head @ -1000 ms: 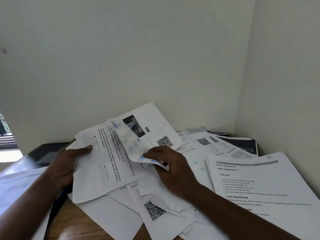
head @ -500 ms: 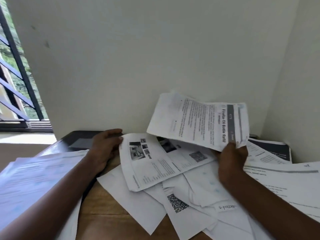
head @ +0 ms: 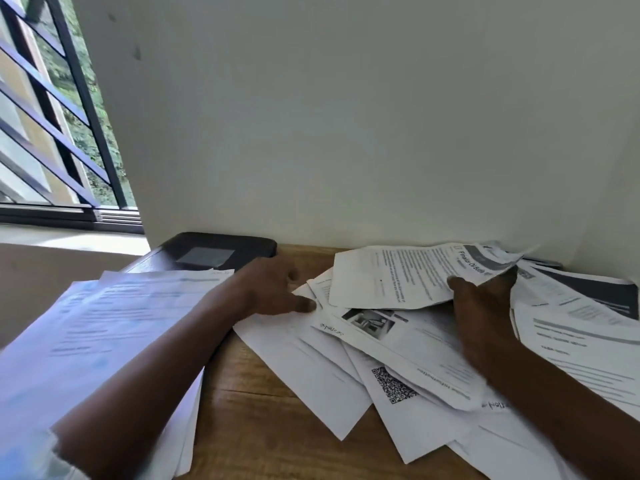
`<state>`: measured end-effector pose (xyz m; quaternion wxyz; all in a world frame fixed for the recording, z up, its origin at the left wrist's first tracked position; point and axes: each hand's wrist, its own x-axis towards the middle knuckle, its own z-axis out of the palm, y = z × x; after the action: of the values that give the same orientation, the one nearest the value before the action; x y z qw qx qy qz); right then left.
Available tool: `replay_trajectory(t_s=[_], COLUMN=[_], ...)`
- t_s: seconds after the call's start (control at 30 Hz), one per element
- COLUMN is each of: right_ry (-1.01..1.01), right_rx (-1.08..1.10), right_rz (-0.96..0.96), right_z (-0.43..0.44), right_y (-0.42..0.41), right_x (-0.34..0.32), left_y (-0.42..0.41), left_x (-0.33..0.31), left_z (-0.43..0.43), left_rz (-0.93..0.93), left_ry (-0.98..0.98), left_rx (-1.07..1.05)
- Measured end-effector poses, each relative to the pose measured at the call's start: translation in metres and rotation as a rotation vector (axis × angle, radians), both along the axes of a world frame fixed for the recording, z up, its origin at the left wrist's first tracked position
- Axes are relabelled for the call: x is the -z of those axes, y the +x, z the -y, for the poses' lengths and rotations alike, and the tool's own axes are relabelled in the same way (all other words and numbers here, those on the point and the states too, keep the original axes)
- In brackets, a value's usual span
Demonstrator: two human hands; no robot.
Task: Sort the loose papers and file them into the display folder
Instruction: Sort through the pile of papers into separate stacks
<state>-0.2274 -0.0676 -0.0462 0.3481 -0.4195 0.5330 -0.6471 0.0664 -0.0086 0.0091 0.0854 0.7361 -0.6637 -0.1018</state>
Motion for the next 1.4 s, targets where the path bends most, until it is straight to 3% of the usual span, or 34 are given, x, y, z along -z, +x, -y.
replay_trajectory(t_s=[0.17, 0.33, 0.43, 0.53, 0.67, 0.7, 0.9, 1.07, 1.4], right_ry=[-0.039, -0.025, -0.018, -0.023, -0.034, -0.037, -0.001, -0.002, -0.064], right_rx=[-0.022, -0.026, -0.037, -0.024, -0.034, -0.036, -0.054, -0.039, -0.008], right_rz=[-0.038, -0.043, -0.059, -0.076, -0.098, -0.098, -0.072, 0.086, 0.271], right_z=[-0.002, -0.002, 0.0, 0.0, -0.005, -0.006, -0.016, -0.024, -0.026], right_y=[0.002, 0.003, 0.003, 0.005, 0.008, 0.008, 0.007, 0.003, 0.006], right_x=[0.0, -0.001, 0.002, 0.003, 0.001, 0.001, -0.007, -0.012, -0.016], left_y=[-0.011, 0.01, 0.016, 0.009, -0.019, -0.027, -0.051, -0.051, -0.02], left_x=[-0.006, -0.012, -0.011, -0.007, -0.002, -0.001, 0.0, 0.001, 0.01], left_z=[0.001, -0.006, -0.01, -0.007, -0.01, -0.011, -0.02, -0.035, -0.05], left_rz=[-0.134, -0.658, -0.82, -0.812, -0.508, -0.508, -0.941, -1.312, -1.38], left_ry=[0.064, 0.1, 0.14, 0.12, 0.015, 0.003, 0.061, 0.085, -0.03], left_rx=[0.022, 0.097, 0.104, 0.04, 0.01, -0.005, -0.121, -0.196, -0.22])
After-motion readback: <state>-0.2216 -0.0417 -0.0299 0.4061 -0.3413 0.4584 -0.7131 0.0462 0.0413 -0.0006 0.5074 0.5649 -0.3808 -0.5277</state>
